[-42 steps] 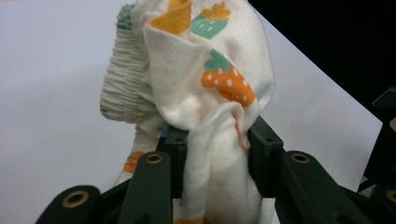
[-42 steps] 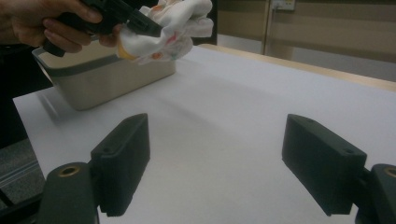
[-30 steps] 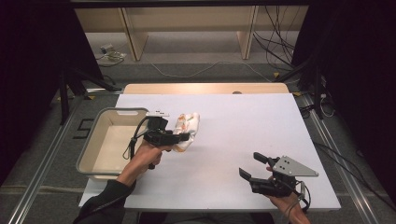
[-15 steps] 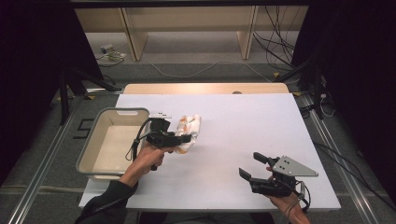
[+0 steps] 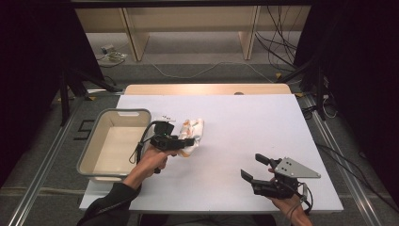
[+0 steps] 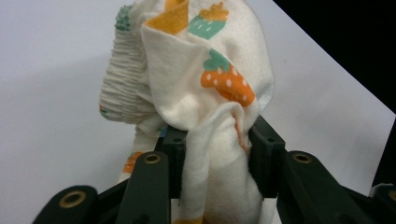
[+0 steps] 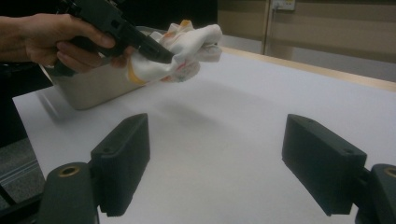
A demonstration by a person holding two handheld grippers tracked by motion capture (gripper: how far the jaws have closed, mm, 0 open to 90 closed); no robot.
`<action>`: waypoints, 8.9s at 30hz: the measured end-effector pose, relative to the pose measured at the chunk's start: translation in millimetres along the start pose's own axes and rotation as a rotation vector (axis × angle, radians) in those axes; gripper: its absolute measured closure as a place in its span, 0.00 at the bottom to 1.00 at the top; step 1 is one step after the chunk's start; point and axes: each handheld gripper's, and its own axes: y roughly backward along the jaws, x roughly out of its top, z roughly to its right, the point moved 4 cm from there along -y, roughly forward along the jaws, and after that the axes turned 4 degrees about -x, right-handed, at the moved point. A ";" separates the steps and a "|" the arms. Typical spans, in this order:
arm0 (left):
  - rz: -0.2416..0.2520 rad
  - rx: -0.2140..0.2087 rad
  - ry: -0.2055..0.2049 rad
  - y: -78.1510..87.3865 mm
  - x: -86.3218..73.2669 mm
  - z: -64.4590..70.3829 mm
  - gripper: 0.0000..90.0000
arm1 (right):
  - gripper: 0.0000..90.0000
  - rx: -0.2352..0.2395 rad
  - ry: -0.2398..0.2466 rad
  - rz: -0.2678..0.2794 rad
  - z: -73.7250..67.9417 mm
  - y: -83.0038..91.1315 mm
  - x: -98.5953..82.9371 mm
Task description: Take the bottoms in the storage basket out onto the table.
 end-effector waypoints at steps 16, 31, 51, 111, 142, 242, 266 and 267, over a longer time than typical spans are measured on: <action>-0.033 0.014 0.000 -10.2 -7.1 -3.6 0.71 | 0.27 -0.002 0.002 -0.001 0.3 -0.2 -0.1; -0.059 0.022 0.007 -17.5 -12.4 -6.2 0.69 | 0.27 -0.002 0.002 -0.001 0.4 -0.3 -0.1; -0.103 0.028 0.001 -29.4 -21.2 -6.1 0.65 | 0.27 -0.001 0.002 0.001 0.3 -0.3 -0.1; -0.101 0.025 -0.015 -14.7 -12.7 -3.2 0.25 | 0.27 0.000 0.003 0.001 0.0 -0.2 -0.2; 0.026 -0.026 -0.083 7.4 -9.6 6.4 0.24 | 0.27 0.001 0.005 0.000 -0.4 -0.1 -0.4; 0.313 -0.069 -0.281 74.5 -55.0 32.8 0.12 | 0.24 0.014 -0.022 -0.027 0.5 -3.4 -3.8; 0.317 -0.042 -0.255 76.2 -64.1 26.3 0.09 | 0.24 0.008 -0.026 -0.028 1.6 -3.6 -4.2; 0.319 -0.041 -0.254 76.3 -64.0 26.3 0.09 | 0.24 0.007 -0.025 -0.029 1.5 -3.6 -4.2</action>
